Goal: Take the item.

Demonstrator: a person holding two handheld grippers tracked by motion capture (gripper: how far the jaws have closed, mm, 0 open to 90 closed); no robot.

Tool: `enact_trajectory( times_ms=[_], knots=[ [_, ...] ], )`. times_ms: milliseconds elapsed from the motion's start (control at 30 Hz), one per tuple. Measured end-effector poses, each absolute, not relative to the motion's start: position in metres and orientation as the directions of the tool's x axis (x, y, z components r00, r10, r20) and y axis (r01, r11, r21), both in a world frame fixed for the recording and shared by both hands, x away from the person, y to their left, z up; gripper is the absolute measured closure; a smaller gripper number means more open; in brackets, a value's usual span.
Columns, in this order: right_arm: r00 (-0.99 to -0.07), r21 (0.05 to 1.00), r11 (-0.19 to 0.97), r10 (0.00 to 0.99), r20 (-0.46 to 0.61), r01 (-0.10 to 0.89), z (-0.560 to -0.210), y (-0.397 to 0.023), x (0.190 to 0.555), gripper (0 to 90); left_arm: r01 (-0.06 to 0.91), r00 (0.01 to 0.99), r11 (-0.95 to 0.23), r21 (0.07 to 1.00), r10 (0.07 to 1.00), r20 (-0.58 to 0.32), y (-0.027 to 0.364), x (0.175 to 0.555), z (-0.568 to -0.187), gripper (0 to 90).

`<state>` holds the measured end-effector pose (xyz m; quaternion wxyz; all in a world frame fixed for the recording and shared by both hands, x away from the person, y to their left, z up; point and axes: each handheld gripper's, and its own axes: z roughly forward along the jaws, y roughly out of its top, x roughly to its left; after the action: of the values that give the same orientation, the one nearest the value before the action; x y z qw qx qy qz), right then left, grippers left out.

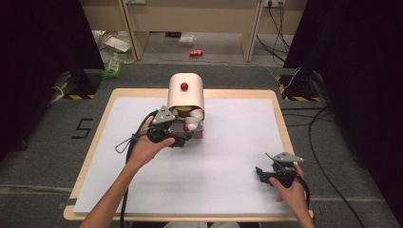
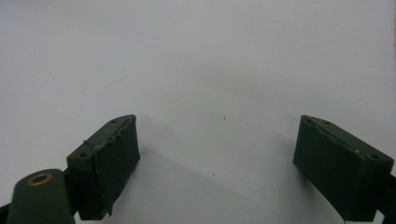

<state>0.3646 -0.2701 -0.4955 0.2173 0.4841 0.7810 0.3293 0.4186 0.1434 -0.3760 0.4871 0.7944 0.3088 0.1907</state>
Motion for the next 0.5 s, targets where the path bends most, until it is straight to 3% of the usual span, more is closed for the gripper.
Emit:
enact_trajectory(
  times_ms=[500],
  knots=[
    [-0.437, 0.725, 0.315, 0.899, -0.021, 0.613, -0.495, -0.270, 0.365, 14.5, 0.274, 0.732, -0.360, 0.892, 0.680, 0.050, 0.141, 0.388, -0.376, 15.0]
  ],
)
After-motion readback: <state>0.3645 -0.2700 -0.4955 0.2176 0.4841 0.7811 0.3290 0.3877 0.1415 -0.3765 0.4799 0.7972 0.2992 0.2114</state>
